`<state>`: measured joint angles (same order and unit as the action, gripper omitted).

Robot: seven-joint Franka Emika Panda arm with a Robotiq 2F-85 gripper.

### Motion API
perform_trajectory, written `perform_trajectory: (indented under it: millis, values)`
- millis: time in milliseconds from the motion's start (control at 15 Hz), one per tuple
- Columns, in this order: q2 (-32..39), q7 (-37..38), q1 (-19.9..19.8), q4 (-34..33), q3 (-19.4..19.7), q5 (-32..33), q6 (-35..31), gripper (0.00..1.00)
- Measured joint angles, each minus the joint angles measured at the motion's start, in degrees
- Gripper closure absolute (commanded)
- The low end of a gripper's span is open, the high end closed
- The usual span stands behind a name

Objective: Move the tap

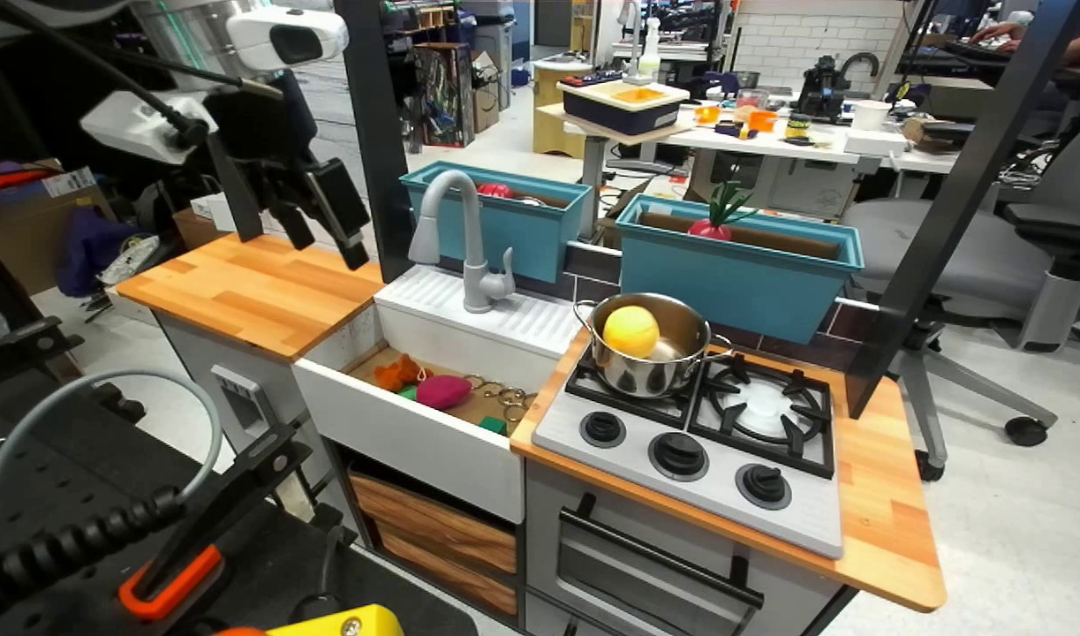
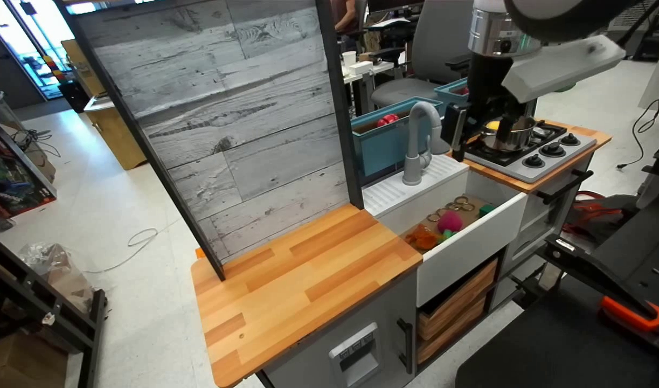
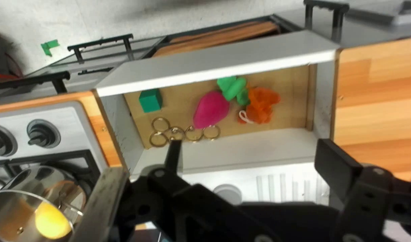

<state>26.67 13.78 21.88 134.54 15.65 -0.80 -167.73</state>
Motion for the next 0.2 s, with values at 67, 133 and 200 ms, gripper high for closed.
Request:
perform_trajectory:
  millis: [67,133,200]
  values:
    - [-2.0,-1.3,-2.6,1.4,-2.9,0.0,2.4,0.00]
    - [-4.1,-2.7,-5.6,2.5,-6.2,-0.1,5.4,0.00]
    - [-5.3,-2.5,-7.2,3.0,-7.7,0.3,6.3,0.00]
